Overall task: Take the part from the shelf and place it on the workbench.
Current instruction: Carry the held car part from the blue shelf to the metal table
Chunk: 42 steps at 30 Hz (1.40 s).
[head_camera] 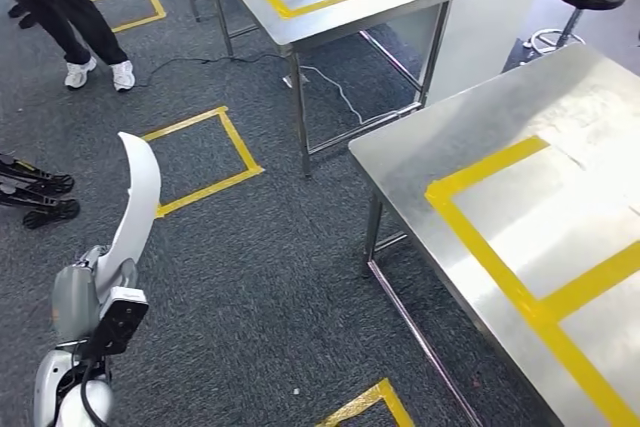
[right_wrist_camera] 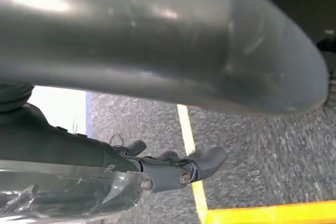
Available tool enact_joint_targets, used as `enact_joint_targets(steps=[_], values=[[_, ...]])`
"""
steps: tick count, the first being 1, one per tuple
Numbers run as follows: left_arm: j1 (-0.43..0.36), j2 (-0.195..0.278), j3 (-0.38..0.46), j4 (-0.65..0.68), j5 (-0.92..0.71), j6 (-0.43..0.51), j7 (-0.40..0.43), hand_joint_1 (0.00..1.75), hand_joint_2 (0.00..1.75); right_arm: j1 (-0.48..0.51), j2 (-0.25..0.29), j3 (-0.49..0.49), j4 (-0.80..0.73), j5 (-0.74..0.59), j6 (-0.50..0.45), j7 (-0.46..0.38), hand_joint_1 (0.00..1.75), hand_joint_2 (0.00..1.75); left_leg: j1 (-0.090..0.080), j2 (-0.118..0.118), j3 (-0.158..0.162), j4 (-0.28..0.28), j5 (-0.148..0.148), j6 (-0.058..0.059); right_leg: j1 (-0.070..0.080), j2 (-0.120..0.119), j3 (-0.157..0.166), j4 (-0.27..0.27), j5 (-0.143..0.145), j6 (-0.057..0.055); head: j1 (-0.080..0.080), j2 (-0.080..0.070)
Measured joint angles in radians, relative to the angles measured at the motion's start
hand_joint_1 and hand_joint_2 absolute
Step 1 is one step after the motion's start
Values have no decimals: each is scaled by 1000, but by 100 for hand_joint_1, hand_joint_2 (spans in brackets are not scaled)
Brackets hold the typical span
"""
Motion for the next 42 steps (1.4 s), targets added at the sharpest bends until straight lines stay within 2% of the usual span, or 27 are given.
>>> enact_joint_targets(steps=[2, 3, 4, 5, 7, 9, 11, 13, 15, 17, 18, 19, 20, 22, 24, 25, 27, 29, 31, 32, 33, 34, 35, 36, 38, 40, 42], values=[[0, 0, 5, 10, 12, -3, -8, 175, 175, -1, 0, -3, 0, 2, 1, 0, 0, 0, 0, -12, -68, 123, -42, -1, 0, 22, 0, 0, 0, -2, -3, 0], [0, 0, 6, 14, 15, -4, -13, 175, 175, -1, 0, -5, 0, 3, 1, 0, 0, 0, 0, -14, -88, 149, -39, -1, -1, 34, 0, 0, 0, -2, -3, 0], [0, -1, 7, 17, 16, -4, -17, 175, 175, 0, 0, -7, 0, 5, 0, 0, 0, 0, 0, -15, -88, 137, -15, 0, -1, 46, 1, 0, 0, -2, -4, 0], [0, -1, 7, 19, 16, -4, -21, 175, 175, 0, 0, -8, 0, 6, 0, -1, 0, 0, 1, -19, -70, 91, 21, 2, -3, 58, 2, 0, 0, -1, -4, 0], [0, -2, 9, 20, 16, -4, -28, 175, 175, 0, 0, -11, 0, 7, -1, -2, 0, 0, 6, -54, -14, -35, 86, 3, -4, 81, 2, 3, 0, 6, -4, 0], [0, -3, 9, 20, 15, -6, -33, 175, 175, -1, 0, -15, 0, 7, -1, -4, 0, 0, 9, -84, 16, -106, 102, 10, -4, 100, -6, 5, 1, 18, -5, 0], [-2, -7, 9, 21, 12, -15, -34, 175, 175, 3, 0, -18, 0, 9, 1, -4, 0, 0, 7, -77, 19, -116, 100, 25, -7, 113, -13, 1, 5, 32, -5, 0], [-6, -11, 9, 21, 8, -27, -33, 175, 175, 8, 0, -20, 0, 14, 2, -2, 0, 0, 6, -59, 22, -122, 103, 40, -6, 76, -26, 21, -11, 42, -1, 0], [-7, -13, 10, 21, 6, -35, -33, 175, 175, 7, 0, -20, 0, 18, 4, -1, 0, 0, 4, -37, 24, -125, 104, 50, -3, 17, -73, 118, -66, 47, 5, 0], [-7, -14, 11, 21, 5, -37, -32, 175, 175, 3, 0, -20, 0, 20, 5, 0, 0, 0, 0, -14, 25, -125, 102, 54, -4, -1, -134, 247, -121, 51, 7, 0], [-7, -15, 11, 21, 5, -37, -32, 175, 175, 3, 0, -20, 0, 21, 5, 1, 0, 0, -2, -2, 26, -125, 101, 55, -4, -3, -148, 279, -127, 51, 7, 0], [-8, -15, 11, 21, 4, -38, -32, 175, 175, 4, 0, -20, 0, 22, 5, 2, 0, 0, -2, 9, 28, -125, 99, 55, -3, -4, -142, 272, -114, 51, 6, 0], [-8, -16, 11, 21, 4, -38, -32, 175, 175, 4, 0, -20, 0, 24, 6, 3, 0, 0, -3, 19, 31, -125, 97, 54, -3, -8, -118, 230, -87, 49, 6, 0], [-11, -17, 11, 21, 1, -41, -32, 175, 175, 4, 0, -20, 0, 29, 7, 6, 0, 0, -5, 36, 39, -124, 92, 48, 2, -40, -39, 90, -30, 43, 7, 0], [-14, -19, 11, 21, -2, -44, -32, 175, 175, 0, 0, -20, 0, 32, 10, 10, 0, 0, -9, 50, 45, -123, 88, 39, 8, -64, 5, 9, -9, 33, 6, 0], [-17, -21, 10, 21, -3, -45, -32, 175, 175, -1, 0, -20, 0, 32, 10, 12, 0, 0, -10, 57, 46, -124, 87, 34, 12, -62, 6, 3, -12, 27, 5, 0], [-24, -25, 10, 22, -5, -44, -32, 175, 175, -1, 0, -20, 0, 30, 8, 14, 0, 0, -9, 66, 48, -126, 85, 23, 10, -42, 4, -1, -7, 15, 5, 0], [-29, -29, 9, 24, -7, -41, -33, 175, 175, -2, 0, -21, 0, 29, 6, 14, 0, 0, -5, 38, 34, -91, 57, 12, 5, -23, 5, -7, -1, 5, 3, 0], [-30, -30, 8, 27, -7, -39, -35, 175, 175, -3, 0, -23, 0, 29, 5, 14, 0, 0, -3, 0, -18, 19, -3, 5, 1, -4, 6, -9, 2, -1, -1, 0], [-29, -29, 8, 29, -7, -37, -37, 175, 175, -3, 0, -23, 0, 29, 5, 14, 0, 0, -2, -8, -52, 86, -29, 4, 0, 7, 5, -9, 2, -2, -2, 0], [-28, -29, 8, 32, -6, -36, -40, 175, 175, -3, 0, -24, 0, 29, 5, 14, 0, 0, -2, -11, -79, 132, -40, 3, 0, 19, 5, -9, 3, -2, -2, 0], [-28, -29, 8, 34, -7, -35, -43, 175, 175, -2, 0, -24, 0, 29, 5, 14, 0, 0, -2, -13, -92, 149, -34, 3, 0, 31, 5, -9, 3, -2, -3, 0], [-28, -30, 7, 35, -9, -33, -47, 175, 175, -1, 0, -26, 0, 29, 5, 14, 0, 0, -2, -15, -86, 128, -8, 4, 0, 43, 6, -9, 3, -2, -3, 0], [-28, -30, 6, 35, -11, -32, -50, 175, 175, -1, 0, -28, 0, 29, 6, 14, 0, 0, 0, -23, -63, 73, 31, 5, -1, 56, 7, -8, 3, 0, -3, 0], [-29, -30, 2, 35, -20, -25, -53, 175, 175, -2, 1, -33, 0, 30, 11, 16, 0, 0, 6, -67, -4, -56, 91, 7, -1, 79, 4, -5, 4, 7, -4, 0], [-31, -31, -5, 36, -28, -16, -54, 175, 175, -3, 0, -38, 0, 31, 14, 20, 0, 0, 9, -97, 22, -117, 103, 14, -1, 99, -4, -5, 6, 19, -5, 0], [-36, -33, -12, 37, -34, -10, -53, 175, 175, 0, 0, -41, 0, 33, 15, 23, 0, 0, 6, -82, 24, -123, 103, 29, -5, 111, -10, -9, 11, 32, -5, 0]])
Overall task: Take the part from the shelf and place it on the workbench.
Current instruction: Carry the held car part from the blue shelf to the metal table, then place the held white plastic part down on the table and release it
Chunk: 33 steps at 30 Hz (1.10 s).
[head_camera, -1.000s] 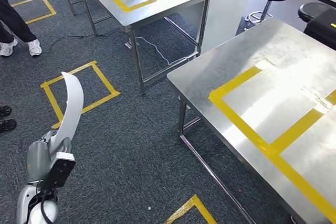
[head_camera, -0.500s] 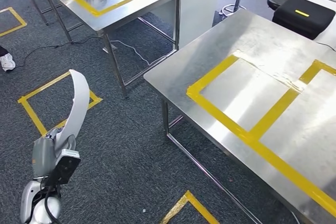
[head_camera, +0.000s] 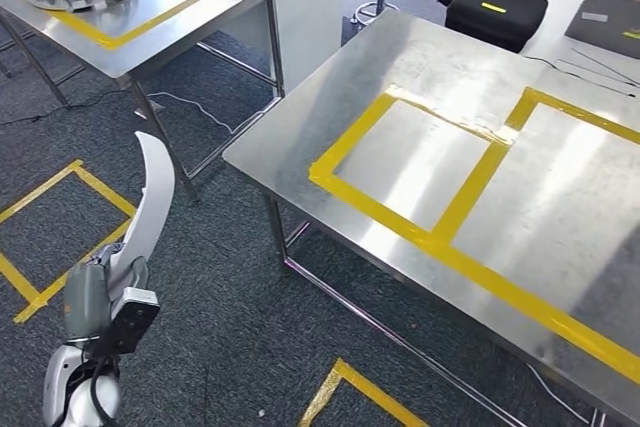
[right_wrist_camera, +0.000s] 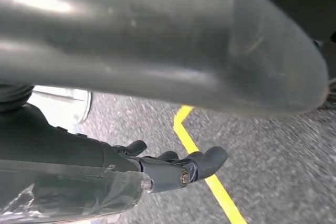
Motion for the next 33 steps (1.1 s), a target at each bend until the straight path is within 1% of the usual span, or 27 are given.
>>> enact_joint_targets(steps=[1, 2, 4, 5, 6, 7, 8, 9, 11, 12, 13, 15, 17, 19, 21, 22, 23, 24, 25, 26, 27, 28, 29, 30, 31, 32, 33], values=[[-4, -1, -3, 0, -1, 3, 1, 175, 175, 3, 0, -1, 0, 2, 1, 1, 0, 0, 0, 9, 1, -2, 2, 7, 0, -13, -5, 5, -4, 5, 2, 0], [-8, -1, -6, 0, -3, 6, 1, 175, 175, 4, 0, -2, 0, 4, 2, 2, 0, 0, 0, 20, 2, -5, 4, 14, 1, -37, -17, 28, -20, 10, 6, 0], [-12, -2, -10, 0, -7, 9, 5, 175, 175, 3, 0, -2, 0, 10, 5, 2, 0, 0, -2, 43, 3, -7, 4, 24, 4, -93, -67, 134, -80, 17, 12, 0], [-12, -2, -10, 0, -11, 10, 7, 175, 175, 1, 0, -2, 0, 12, 8, 0, 0, 0, -3, 56, 3, -7, 2, 26, 4, -107, -101, 204, -113, 19, 14, 0], [-14, -2, -12, 1, -16, 10, 9, 175, 175, 0, 0, -3, 0, 14, 9, -2, 0, 0, -4, 68, 4, -7, 2, 27, 4, -112, -127, 260, -132, 21, 13, 0], [-16, -2, -14, 1, -20, 10, 12, 175, 175, 0, 0, -3, 0, 15, 11, -3, 0, 0, -5, 80, 5, -7, 1, 28, 4, -115, -137, 284, -134, 22, 13, 0], [-19, -2, -17, 2, -23, 9, 13, 175, 175, 0, 0, -3, 0, 16, 12, -4, 0, 0, -6, 90, 7, -7, 0, 27, 4, -117, -127, 268, -117, 22, 13, 0], [-22, -2, -20, 2, -26, 9, 14, 175, 175, 1, 0, -3, 0, 16, 12, -5, 0, 0, -6, 100, 10, -7, -2, 25, 4, -123, -97, 214, -87, 21, 13, 0], [-27, -2, -27, 2, -30, 9, 17, 175, 175, 0, -1, -4, 0, 16, 13, -6, 0, 0, -9, 116, 17, -5, -8, 18, 6, -153, -19, 74, -32, 15, 13, 0], [-29, -2, -30, 2, -35, 10, 18, 175, 175, -2, -1, -4, 0, 17, 14, -8, 0, 0, -12, 123, 19, -5, -11, 13, 7, -164, 5, 29, -19, 10, 13, 0], [-31, -2, -33, 2, -42, 12, 21, 175, 175, -3, -1, -4, 0, 17, 14, -9, 0, 0, -14, 129, 21, -4, -12, 8, 9, -168, 16, 8, -16, 5, 12, 0], [-38, -3, -39, 3, -56, 16, 27, 175, 175, -3, -1, -6, 0, 20, 14, -13, 0, 0, -15, 141, 22, -6, -12, -1, 12, -152, 12, 6, -14, -7, 12, 0], [-45, -4, -44, 4, -63, 17, 30, 175, 175, -2, -1, -7, 0, 21, 14, -15, 0, 0, -11, 127, 15, 11, -28, -13, 9, -135, 10, 3, -9, -18, 10, 0], [-49, -4, -50, 5, -70, 18, 32, 175, 175, -4, -1, -7, 0, 23, 15, -17, 0, 0, -9, 90, -28, 104, -82, -22, 3, -118, 11, 0, -5, -25, 6, 0], [-50, -3, -57, 8, -80, 18, 36, 175, 175, -5, -1, -7, 0, 26, 16, -18, 0, 0, -8, 73, -96, 235, -134, -25, 2, -98, 10, 0, -4, -27, 4, 0], [-50, -2, -61, 9, -85, 18, 39, 175, 175, -4, -1, -7, 0, 27, 17, -20, 0, 0, -8, 71, -118, 272, -138, -26, 2, -87, 10, 0, -4, -28, 2, 0], [-51, -2, -63, 10, -89, 18, 41, 175, 175, -4, -1, -7, 0, 28, 18, -25, 0, 0, -8, 69, -123, 272, -123, -25, 2, -75, 10, 0, -4, -27, 2, 0], [-53, -2, -65, 10, -91, 18, 43, 175, 175, -3, -1, -7, 0, 28, 19, -30, 0, 0, -8, 66, -110, 236, -92, -23, 0, -64, 10, 0, -3, -26, 2, 0], [-55, -2, -68, 10, -94, 19, 44, 175, 175, -3, -1, -7, 0, 28, 20, -36, 0, 0, -7, 55, -83, 176, -53, -22, -1, -52, 11, 0, -2, -24, 2, 0], [-58, -2, -71, 10, -96, 19, 45, 175, 175, -3, -1, -7, 0, 27, 22, -41, 0, 0, -4, 33, -52, 108, -22, -21, 0, -41, 9, 3, -2, -20, 1, 0], [-60, -2, -74, 10, -98, 19, 45, 175, 175, -4, -1, -7, 0, 27, 22, -44, 0, 0, -1, 13, -28, 55, -3, -18, 0, -31, 5, 5, -2, -15, 0, 0], [-62, -2, -78, 10, -100, 19, 46, 175, 175, -5, -1, -7, 0, 27, 23, -46, 0, 0, 1, -2, -14, 22, 4, -15, 1, -22, 1, 6, 0, -9, -1, 0], [-64, -2, -82, 11, -103, 19, 46, 175, 175, -4, -1, -7, 0, 29, 24, -48, 0, 0, 1, -8, -9, 8, 2, -9, 1, -13, -3, 5, 2, -3, -1, 0], [-66, -2, -84, 11, -105, 20, 47, 175, 175, -2, -1, -7, 0, 31, 24, -48, 0, 0, 0, -1, -9, 7, 2, -1, -2, -6, -7, 2, 5, 4, -1, 0], [-70, -3, -85, 11, -107, 20, 48, 175, 175, 1, -1, -7, 0, 32, 24, -48, 0, 0, 0, 8, -9, 5, 4, 6, -3, -8, -9, 2, 5, 10, -1, 0], [-74, -4, -87, 11, -109, 20, 48, 175, 175, 3, -1, -7, 0, 33, 24, -49, 0, 0, 0, 17, -8, 3, 6, 13, -2, -22, -15, 11, -2, 15, 2, 0], [-77, -4, -89, 11, -111, 20, 48, 175, 175, 4, -1, -7, 0, 34, 25, -49, 0, 0, 1, 26, -7, 1, 7, 20, -1, -45, -30, 41, -21, 18, 6, 0]])
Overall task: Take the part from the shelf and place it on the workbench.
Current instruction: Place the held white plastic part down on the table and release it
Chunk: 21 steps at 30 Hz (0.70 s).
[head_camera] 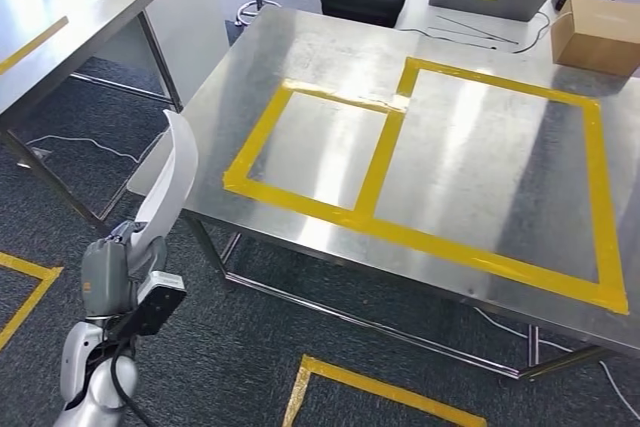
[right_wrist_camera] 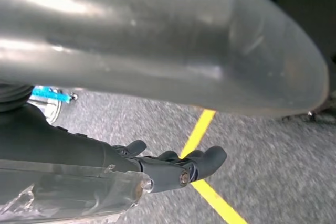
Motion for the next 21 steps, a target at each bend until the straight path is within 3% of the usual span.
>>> enact_joint_targets(steps=[2, 3, 4, 5, 6, 8, 10, 15, 21], values=[[-2, -1, -4, 0, -4, 0, 1, 175, 175, -4, 0, 0, 0, 2, 0, -2, 0, 0, -3, 21, 1, -1, -1, 8, 3, -49, -55, 118, -63, 5, 8, 0], [-2, -1, -6, 0, -7, 1, 1, 175, 175, -6, 0, 0, 0, 4, 0, -3, 0, 0, -5, 32, 1, -1, -2, 11, 2, -61, -86, 186, -92, 6, 9, 0], [-2, -1, -9, 0, -11, 2, 1, 175, 175, -6, 0, 0, 0, 6, 0, -4, 0, 0, -7, 44, 1, -1, -3, 11, 2, -67, -107, 231, -107, 6, 9, 0], [-3, -1, -12, 0, -14, 3, 1, 175, 175, -6, 0, 0, 0, 10, 0, -3, 0, 0, -8, 54, 2, -1, -4, 12, 2, -69, -109, 242, -103, 6, 9, 0], [-5, -1, -15, 0, -18, 6, 1, 175, 175, -5, 0, 0, 0, 13, 0, -2, 0, 0, -9, 62, 4, 0, -5, 11, 3, -72, -92, 214, -82, 4, 9, 0], [-8, -3, -20, 0, -23, 12, 1, 175, 175, -5, -1, 0, 0, 18, 0, 1, 0, 0, -11, 77, 10, 0, -9, 6, 6, -93, -14, 77, -25, -1, 9, 0], [-12, -3, -23, 0, -26, 17, -1, 175, 175, -7, -1, 0, 0, 21, 3, 5, 0, 0, -15, 86, 14, 2, -13, -2, 11, -112, 42, -22, 4, -9, 8, 0], [-25, -4, -29, -1, -31, 20, -5, 175, 175, -5, -1, 1, 0, 51, 16, 24, 0, 0, -19, 91, 15, -1, -10, 8, 13, -105, 47, -39, 9, -14, 6, 0], [-47, -6, -45, -1, -48, 15, -6, 175, 175, -6, -1, 11, 0, 79, 19, 30, 0, 0, -18, 91, 15, -12, -2, -10, 14, -105, 41, -38, 11, -23, 7, 0]])
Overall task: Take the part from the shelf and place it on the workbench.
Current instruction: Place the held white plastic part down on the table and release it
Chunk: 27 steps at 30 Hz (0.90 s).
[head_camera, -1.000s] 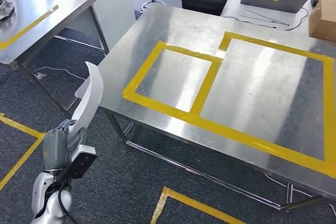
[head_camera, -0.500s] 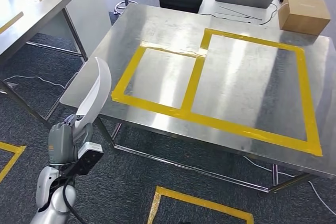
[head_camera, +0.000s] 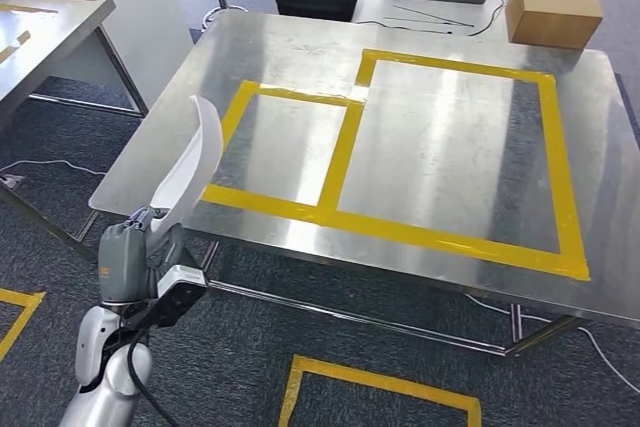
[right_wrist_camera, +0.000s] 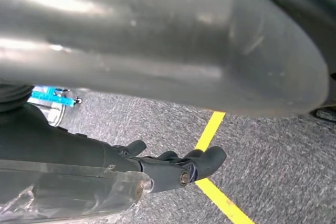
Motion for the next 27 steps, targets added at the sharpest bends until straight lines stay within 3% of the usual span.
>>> enact_joint_targets(steps=[5, 8, 9, 11, 12, 13, 14, 17, 19, 21, 23, 25, 27], values=[[-7, -1, -1, 1, -1, -6, 0, 175, 175, 0, 1, 10, 0, 22, -5, 8, 0, 0, -5, 0, -4, 1, -3, 6, -6, -1, 1, -4, 5, 8, 0, 0], [-13, -7, -2, 1, -1, -8, 0, 175, 175, -1, 1, 22, 0, 39, -9, 14, 0, 0, 4, 0, 8, -22, 10, 15, -6, 7, -9, 15, -9, 20, 1, 0], [-16, -9, -2, 1, -2, -9, 1, 175, 175, 0, 1, 27, 0, 44, -10, 15, 0, 0, 8, 0, 12, -29, 14, 17, -7, 13, -28, 55, -32, 25, 3, 0], [-20, -13, -4, 2, -2, -11, 2, 175, 175, 1, 1, 32, 0, 49, -11, 17, 0, 0, 10, 0, 14, -30, 14, 19, -13, 22, -91, 186, -91, 36, 5, 0], [-20, -14, -5, 3, -2, -12, 2, 175, 175, 2, 1, 34, 0, 49, -11, 17, 0, 0, 11, -1, 15, -30, 13, 18, -16, 22, -121, 243, -110, 41, 6, 0], [-20, -14, -5, 5, -2, -13, 2, 175, 175, 4, 1, 35, 0, 50, -11, 18, 0, 0, 13, -2, 17, -29, 11, 16, -18, 22, -138, 271, -111, 45, 6, 0], [-20, -15, -6, 7, -2, -14, 2, 175, 175, 5, 1, 37, 0, 50, -12, 18, 0, 0, 15, -2, 20, -28, 8, 12, -21, 22, -133, 256, -91, 49, 6, 0], [-21, -16, -7, 8, -2, -14, 2, 175, 175, 6, 3, 41, 0, 50, -13, 18, 0, 0, 25, -3, 32, -18, -9, -10, -30, 16, -40, 65, 3, 62, 8, 0], [-23, -16, -8, 9, -2, -15, 2, 175, 175, 4, 5, 43, 1, 50, -12, 18, 0, 0, 22, -3, 33, -10, -19, -23, -31, 17, -9, 6, 10, 46, 9, 0], [-25, -16, -10, 10, -4, -19, 3, 175, 175, 4, 6, 46, 1, 51, -12, 18, 0, 0, 20, -3, 33, -9, -24, -32, -27, 25, -11, 11, 0, 18, 4, 0], [-28, -16, -12, 11, -5, -24, 3, 175, 175, 4, 6, 47, 1, 53, -12, 19, 0, 0, 24, -13, 28, 9, -39, -40, -26, 32, -8, 14, -7, 2, -3, 0], [-30, -15, -14, 13, -5, -26, 3, 175, 175, 3, 6, 48, 1, 58, -12, 20, 0, 0, 24, -34, -23, 106, -85, -42, -26, 37, -2, 13, -12, -10, -8, 0], [-30, -14, -16, 16, -5, -29, 3, 175, 175, 1, 6, 48, 1, 63, -10, 23, 0, 0, 21, -44, -108, 243, -130, -39, -23, 44, 3, 13, -18, -17, -11, 0]])
